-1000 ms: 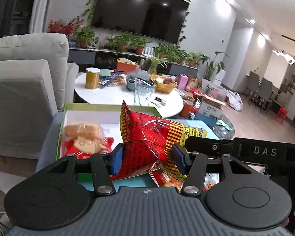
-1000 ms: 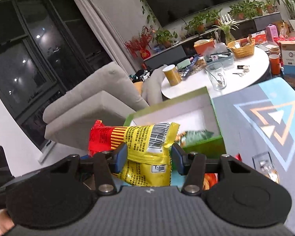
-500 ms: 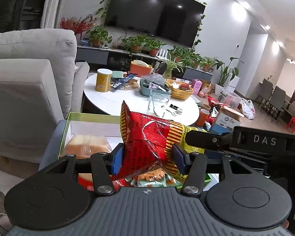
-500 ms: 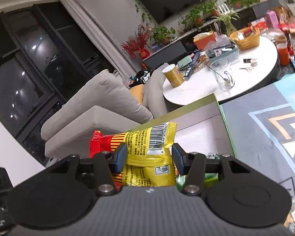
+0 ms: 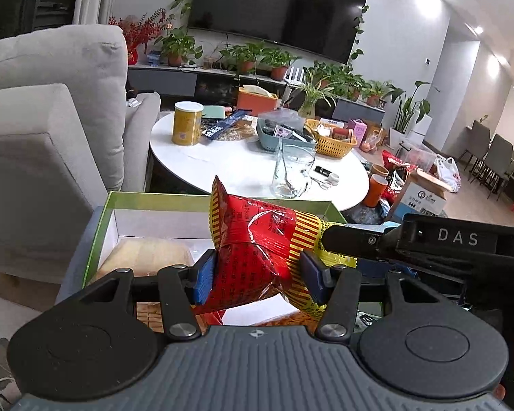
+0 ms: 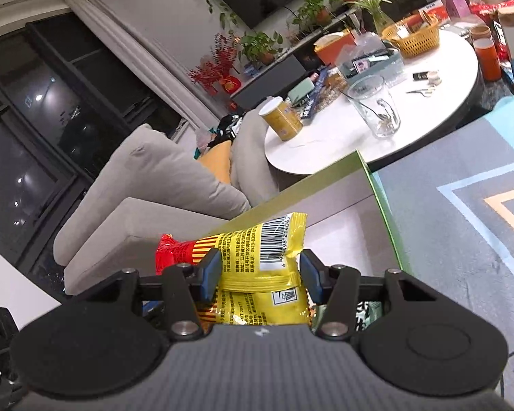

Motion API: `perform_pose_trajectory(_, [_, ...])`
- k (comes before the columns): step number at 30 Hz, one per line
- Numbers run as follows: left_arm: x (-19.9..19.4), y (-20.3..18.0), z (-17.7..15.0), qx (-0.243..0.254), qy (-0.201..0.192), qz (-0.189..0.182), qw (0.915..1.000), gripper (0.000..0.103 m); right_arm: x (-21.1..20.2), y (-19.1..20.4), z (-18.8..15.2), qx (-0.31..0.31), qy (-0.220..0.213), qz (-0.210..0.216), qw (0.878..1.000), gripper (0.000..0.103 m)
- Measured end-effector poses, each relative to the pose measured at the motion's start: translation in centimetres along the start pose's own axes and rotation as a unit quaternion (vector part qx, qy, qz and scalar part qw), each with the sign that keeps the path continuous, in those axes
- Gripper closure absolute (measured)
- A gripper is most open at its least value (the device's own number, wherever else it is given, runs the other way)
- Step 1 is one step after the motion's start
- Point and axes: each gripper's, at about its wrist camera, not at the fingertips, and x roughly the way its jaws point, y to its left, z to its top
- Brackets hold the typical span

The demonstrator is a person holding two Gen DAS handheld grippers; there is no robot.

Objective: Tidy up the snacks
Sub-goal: 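Lower the chip bag into the box and open the right tool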

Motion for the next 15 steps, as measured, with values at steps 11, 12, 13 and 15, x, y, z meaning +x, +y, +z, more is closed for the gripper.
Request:
perform_pose_trajectory(11, [2.5,1.1,-0.2,-0.015,0.017,0.035,0.9992,0.046,0.8,-1.0,-0.1,0.011,-0.011,-0.03,0.999,0.044])
perform_pose_trajectory(12, [2.4,1.3,-0.3,-0.013,0.014,0.036,0.9991,0.046,0.7,-1.1,-0.1,0.009,-0.012,-0.035,0.999,0.044])
perform_pose_trajectory(13, [2.1,1.4,-0.3,-0.013,0.012,0.036,0.9992,0.045,0.5,-1.2,-0.1,0.011,-0.013,-0.036,0.999,0.044])
perform_pose_trajectory(15, [1.6,1.5,-0.3,-0.015,0.012,0.035,0.9992,0.045,0.0,-1.3,-0.1,0.015,-0.013,-0.035,0.999,0.044])
